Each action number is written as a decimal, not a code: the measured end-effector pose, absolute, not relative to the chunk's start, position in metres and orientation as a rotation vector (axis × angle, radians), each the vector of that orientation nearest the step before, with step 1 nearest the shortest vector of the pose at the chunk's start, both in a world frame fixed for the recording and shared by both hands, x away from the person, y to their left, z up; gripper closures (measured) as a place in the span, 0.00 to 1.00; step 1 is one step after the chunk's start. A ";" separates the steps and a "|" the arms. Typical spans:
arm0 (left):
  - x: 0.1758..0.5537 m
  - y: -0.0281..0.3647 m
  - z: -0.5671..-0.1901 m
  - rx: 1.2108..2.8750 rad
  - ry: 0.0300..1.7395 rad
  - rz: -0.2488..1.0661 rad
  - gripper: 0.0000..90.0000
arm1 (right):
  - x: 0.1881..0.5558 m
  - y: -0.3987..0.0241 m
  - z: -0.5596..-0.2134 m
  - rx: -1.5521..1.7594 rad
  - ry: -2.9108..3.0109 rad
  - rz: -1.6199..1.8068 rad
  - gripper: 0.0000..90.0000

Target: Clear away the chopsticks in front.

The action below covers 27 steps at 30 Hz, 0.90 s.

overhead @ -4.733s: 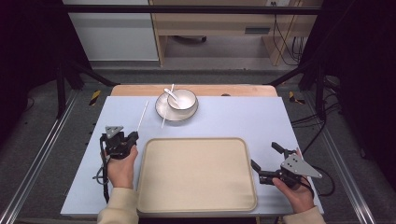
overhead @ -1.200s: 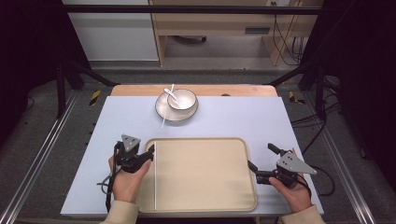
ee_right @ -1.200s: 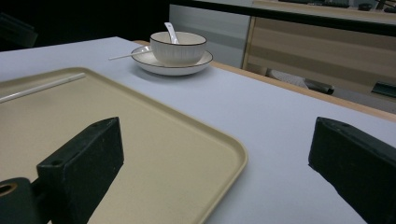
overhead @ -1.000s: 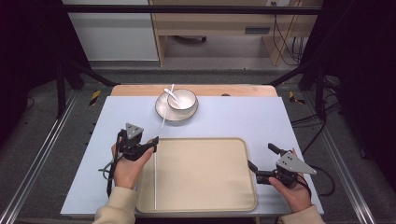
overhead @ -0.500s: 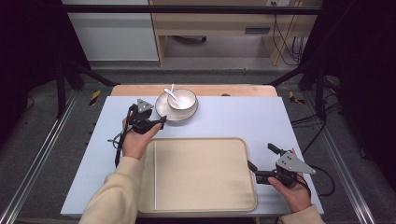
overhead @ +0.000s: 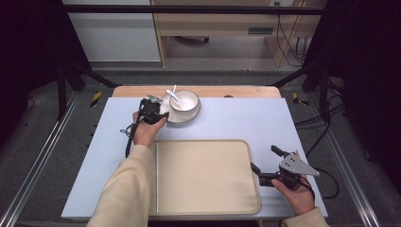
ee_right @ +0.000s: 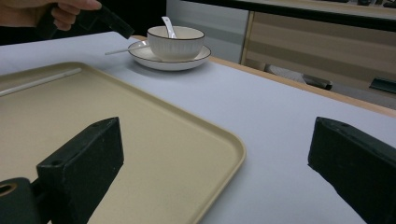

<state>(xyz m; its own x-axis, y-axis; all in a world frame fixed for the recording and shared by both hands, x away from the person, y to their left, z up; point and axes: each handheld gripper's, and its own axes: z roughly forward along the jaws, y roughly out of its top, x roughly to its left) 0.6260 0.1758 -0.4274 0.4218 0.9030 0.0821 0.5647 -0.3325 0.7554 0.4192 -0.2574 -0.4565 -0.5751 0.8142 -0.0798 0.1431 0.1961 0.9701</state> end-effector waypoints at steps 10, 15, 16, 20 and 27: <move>0.639 0.168 -0.443 2.030 1.283 0.672 0.70 | 0.419 -0.258 -0.457 0.892 1.867 1.420 0.04; 0.642 0.165 -0.448 2.017 1.288 0.674 0.76 | 0.419 -0.258 -0.457 0.893 1.866 1.423 0.04; 0.642 0.164 -0.449 2.025 1.294 0.671 0.77 | 0.419 -0.258 -0.457 0.893 1.866 1.422 0.04; 0.644 0.162 -0.452 2.020 1.307 0.667 0.81 | 0.419 -0.258 -0.457 0.892 1.867 1.424 0.04; 0.645 0.160 -0.454 2.001 1.344 0.676 0.89 | 0.419 -0.258 -0.457 0.892 1.868 1.427 0.04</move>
